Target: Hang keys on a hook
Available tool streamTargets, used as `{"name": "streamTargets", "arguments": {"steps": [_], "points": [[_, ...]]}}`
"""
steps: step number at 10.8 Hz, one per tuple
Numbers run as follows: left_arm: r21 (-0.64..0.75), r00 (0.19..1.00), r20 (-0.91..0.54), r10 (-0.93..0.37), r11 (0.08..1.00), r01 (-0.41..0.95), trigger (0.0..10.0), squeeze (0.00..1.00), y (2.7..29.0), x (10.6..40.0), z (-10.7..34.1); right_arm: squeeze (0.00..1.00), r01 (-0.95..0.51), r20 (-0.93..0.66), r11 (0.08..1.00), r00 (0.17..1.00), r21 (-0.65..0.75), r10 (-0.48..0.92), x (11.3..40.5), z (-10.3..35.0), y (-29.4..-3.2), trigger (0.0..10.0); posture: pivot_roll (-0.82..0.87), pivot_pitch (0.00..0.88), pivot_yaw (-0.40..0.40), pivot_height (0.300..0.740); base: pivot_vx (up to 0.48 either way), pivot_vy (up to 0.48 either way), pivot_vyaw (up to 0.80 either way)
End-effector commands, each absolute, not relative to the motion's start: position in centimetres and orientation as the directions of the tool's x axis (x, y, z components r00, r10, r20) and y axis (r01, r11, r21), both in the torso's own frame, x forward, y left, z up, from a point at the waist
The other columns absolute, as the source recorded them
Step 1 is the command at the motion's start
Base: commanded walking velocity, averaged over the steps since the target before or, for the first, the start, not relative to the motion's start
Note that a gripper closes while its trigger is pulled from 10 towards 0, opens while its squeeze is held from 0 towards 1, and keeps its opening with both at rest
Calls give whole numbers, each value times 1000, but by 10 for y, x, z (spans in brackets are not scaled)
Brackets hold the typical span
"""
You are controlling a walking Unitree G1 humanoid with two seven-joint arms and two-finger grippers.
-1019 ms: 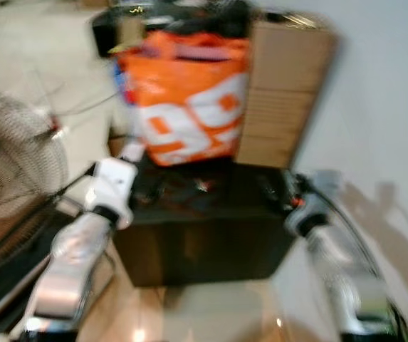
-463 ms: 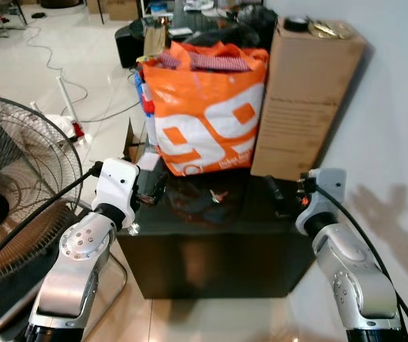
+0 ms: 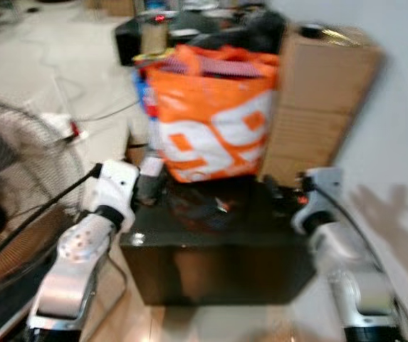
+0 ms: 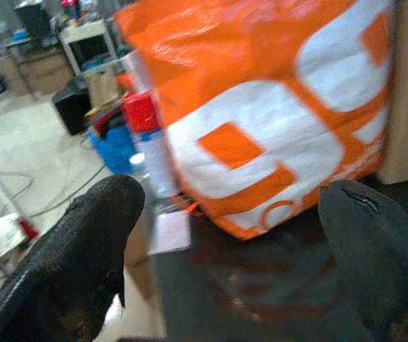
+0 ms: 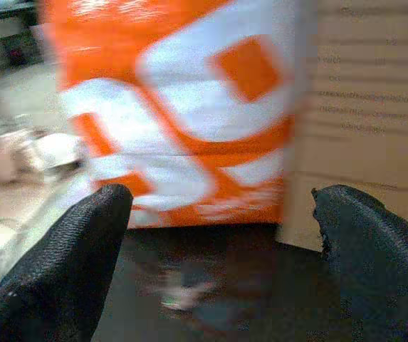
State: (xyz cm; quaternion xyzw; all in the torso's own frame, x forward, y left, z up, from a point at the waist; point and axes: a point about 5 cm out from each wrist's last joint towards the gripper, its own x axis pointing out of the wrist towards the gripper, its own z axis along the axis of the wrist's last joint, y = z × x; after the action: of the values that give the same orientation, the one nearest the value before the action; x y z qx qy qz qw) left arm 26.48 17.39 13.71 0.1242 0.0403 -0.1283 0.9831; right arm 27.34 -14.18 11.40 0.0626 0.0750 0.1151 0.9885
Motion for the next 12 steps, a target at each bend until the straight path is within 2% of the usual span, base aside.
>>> {"name": "streamTargets", "arguments": {"steps": [1,4,6,10,12], "points": [[234,960,-102,-259,932,276,10000,0,170,265,139,1000,-208,-119,970,968,123,223,274,117,-147,10000,21,0,2,740,296,0,0],[236,960,-99,-262,931,278,10000,0,170,267,140,1000,-208,-118,971,968,117,222,275,117,-148,10000,22,0,4,740,298,0,0],[233,962,-96,-258,933,273,10000,0,172,266,141,1000,-211,-116,971,968,117,224,277,116,-146,10000,27,0,1,740,302,0,563],[239,960,-97,-261,931,277,10000,0,172,268,141,1000,-235,-115,966,962,105,247,279,117,-142,10000,32,0,4,740,307,0,0],[237,961,-97,-259,932,275,10000,0,172,269,140,1000,-248,-120,965,959,79,256,279,116,-143,10000,23,0,7,740,306,0,800]]}}
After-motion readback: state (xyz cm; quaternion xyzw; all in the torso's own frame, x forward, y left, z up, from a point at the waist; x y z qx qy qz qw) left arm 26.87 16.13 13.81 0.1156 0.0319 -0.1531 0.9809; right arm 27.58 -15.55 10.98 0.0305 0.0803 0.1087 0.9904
